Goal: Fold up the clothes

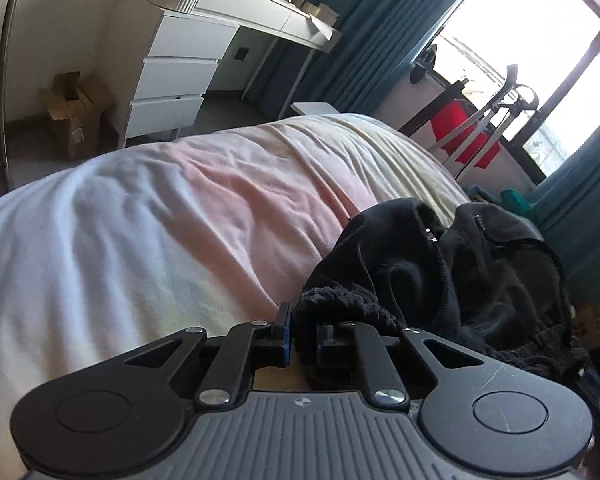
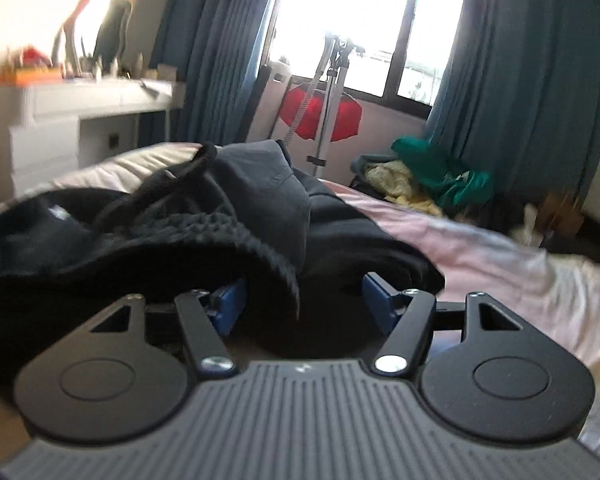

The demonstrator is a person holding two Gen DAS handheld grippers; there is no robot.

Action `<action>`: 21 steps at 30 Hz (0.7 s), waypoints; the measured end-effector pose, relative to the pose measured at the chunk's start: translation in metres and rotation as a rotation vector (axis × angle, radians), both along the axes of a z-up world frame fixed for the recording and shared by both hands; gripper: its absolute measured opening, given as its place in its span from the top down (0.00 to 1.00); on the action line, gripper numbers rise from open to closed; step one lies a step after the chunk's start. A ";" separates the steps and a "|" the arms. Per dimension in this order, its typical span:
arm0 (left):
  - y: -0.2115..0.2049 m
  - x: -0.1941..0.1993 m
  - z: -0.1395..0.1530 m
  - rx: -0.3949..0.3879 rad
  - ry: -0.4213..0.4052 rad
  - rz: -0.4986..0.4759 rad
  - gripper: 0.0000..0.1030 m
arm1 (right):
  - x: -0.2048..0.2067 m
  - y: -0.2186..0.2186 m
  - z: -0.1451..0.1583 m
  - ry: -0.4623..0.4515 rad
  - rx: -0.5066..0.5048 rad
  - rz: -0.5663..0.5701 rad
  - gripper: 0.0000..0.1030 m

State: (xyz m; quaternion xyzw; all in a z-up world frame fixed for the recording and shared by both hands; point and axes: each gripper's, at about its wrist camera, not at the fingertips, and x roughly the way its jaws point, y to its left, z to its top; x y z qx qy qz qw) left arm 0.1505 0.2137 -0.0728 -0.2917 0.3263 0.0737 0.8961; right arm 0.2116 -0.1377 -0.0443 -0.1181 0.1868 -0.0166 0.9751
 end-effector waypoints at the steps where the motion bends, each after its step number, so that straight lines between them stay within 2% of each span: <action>1: -0.001 0.003 -0.002 0.005 0.002 -0.004 0.88 | 0.010 0.002 -0.002 0.004 -0.002 -0.002 0.36; 4: -0.005 0.012 -0.009 0.022 -0.004 -0.023 0.88 | 0.034 0.011 -0.006 0.012 -0.002 0.008 0.40; 6: -0.005 0.018 -0.013 0.017 -0.012 -0.029 0.87 | 0.043 0.017 -0.006 0.013 0.001 0.026 0.53; 7: -0.005 0.021 -0.015 0.015 -0.016 -0.032 0.87 | 0.042 0.021 -0.005 0.003 -0.007 0.027 0.65; 8: -0.007 0.023 -0.016 0.019 -0.019 -0.039 0.87 | 0.038 0.024 -0.002 -0.020 -0.022 0.017 0.69; 13: -0.010 0.029 -0.015 0.011 -0.056 -0.068 0.87 | 0.002 0.028 0.022 -0.143 -0.075 -0.015 0.81; 17: -0.008 0.025 -0.008 -0.061 -0.140 -0.098 0.88 | -0.041 0.009 0.051 -0.177 -0.029 -0.016 0.85; 21: -0.018 0.010 0.008 -0.067 -0.240 -0.162 0.87 | -0.095 -0.017 0.068 -0.183 0.033 -0.046 0.86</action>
